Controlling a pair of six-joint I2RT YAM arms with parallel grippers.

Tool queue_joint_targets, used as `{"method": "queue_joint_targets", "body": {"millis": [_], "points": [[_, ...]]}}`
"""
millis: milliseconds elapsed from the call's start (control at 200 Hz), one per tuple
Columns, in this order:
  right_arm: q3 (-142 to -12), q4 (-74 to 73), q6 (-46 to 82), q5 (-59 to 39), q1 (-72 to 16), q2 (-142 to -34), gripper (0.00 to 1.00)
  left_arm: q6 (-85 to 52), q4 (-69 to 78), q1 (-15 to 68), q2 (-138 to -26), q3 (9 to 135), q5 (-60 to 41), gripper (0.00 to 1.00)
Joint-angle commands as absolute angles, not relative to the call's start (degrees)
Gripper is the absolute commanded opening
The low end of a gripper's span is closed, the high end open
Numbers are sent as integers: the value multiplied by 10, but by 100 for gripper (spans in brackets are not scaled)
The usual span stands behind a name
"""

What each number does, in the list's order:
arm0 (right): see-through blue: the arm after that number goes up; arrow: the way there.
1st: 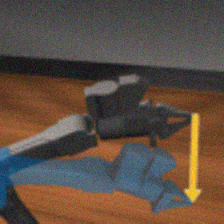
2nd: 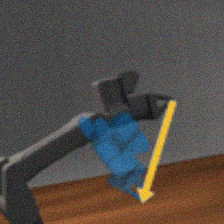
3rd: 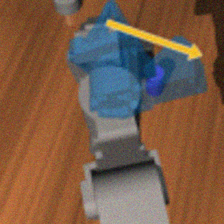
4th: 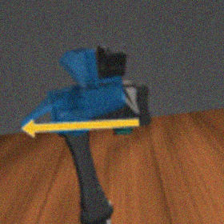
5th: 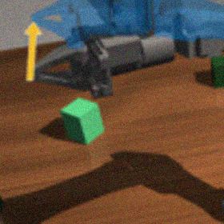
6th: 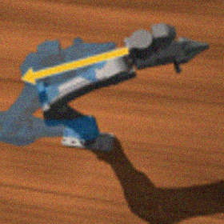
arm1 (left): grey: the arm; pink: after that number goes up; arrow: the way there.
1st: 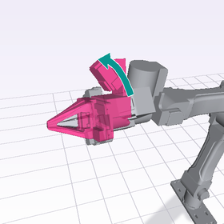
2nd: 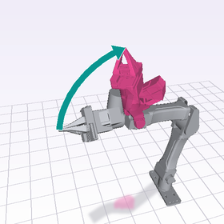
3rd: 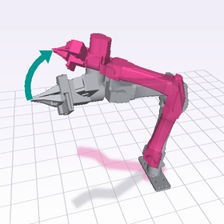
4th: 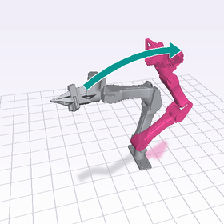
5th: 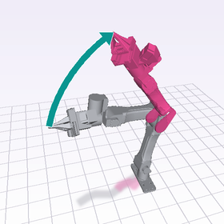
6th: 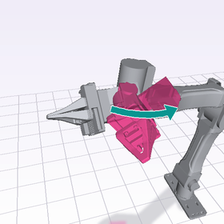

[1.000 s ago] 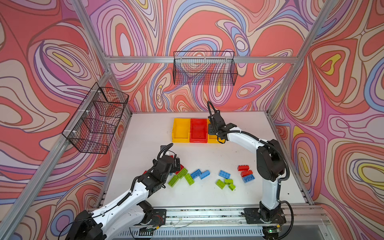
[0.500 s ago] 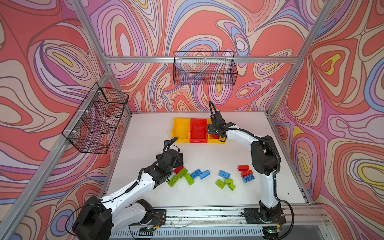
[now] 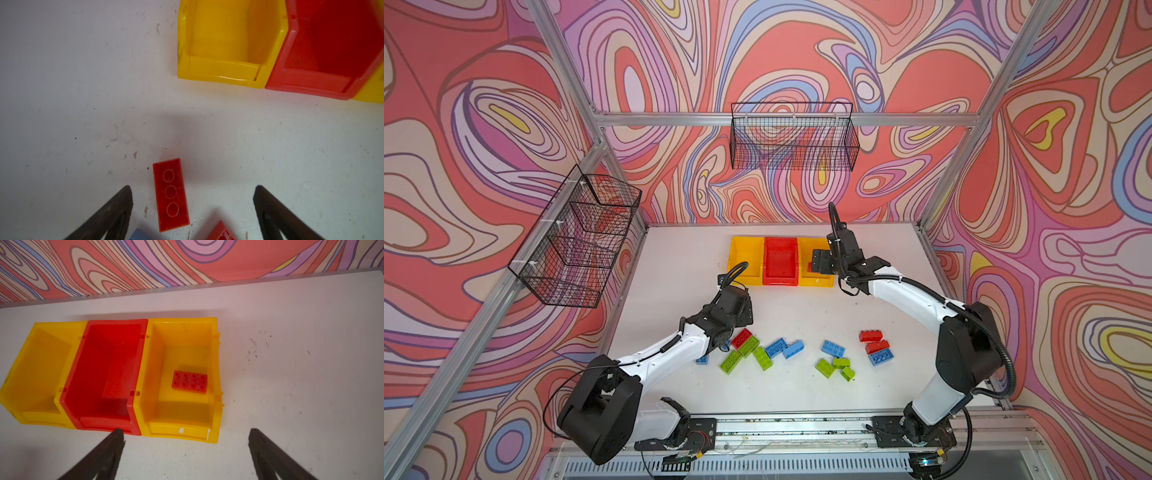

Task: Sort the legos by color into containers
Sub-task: 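Grasp a red 2x2 brick with the left gripper while the right gripper withdraws, then drop the red brick into the same yellow bin with the left gripper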

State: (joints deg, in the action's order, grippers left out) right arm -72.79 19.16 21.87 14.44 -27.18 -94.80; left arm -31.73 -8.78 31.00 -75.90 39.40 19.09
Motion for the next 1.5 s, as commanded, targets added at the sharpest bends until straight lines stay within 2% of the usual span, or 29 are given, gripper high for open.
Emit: {"method": "queue_joint_targets", "body": {"millis": [0, 145, 531, 706, 856, 916, 1147, 1287, 1492], "points": [[-685, 185, 234, 129, -278, -915, 98, -343, -103, 279, -783, 397, 144, 85], [-650, 185, 237, 121, -282, -884, 98, -347, -93, 258, -809, 396, 120, 76], [-608, 169, 241, 109, -282, -859, 98, -355, -118, 256, -886, 428, 108, 63], [-594, 168, 238, 113, -282, -841, 98, -355, -136, 255, -918, 445, 107, 43], [-579, 172, 238, 116, -283, -813, 98, -360, -148, 256, -936, 463, 97, 17], [-571, 173, 240, 115, -282, -798, 98, -363, -171, 256, -935, 474, 92, 11], [-533, 185, 244, 135, -282, -737, 98, -365, -213, 279, -924, 554, 78, 8], [-501, 193, 251, 144, -283, -701, 98, -350, -245, 316, -959, 675, 91, 8], [-455, 198, 284, 147, -283, -648, 98, -332, -286, 353, -1085, 897, 71, 8]]}}
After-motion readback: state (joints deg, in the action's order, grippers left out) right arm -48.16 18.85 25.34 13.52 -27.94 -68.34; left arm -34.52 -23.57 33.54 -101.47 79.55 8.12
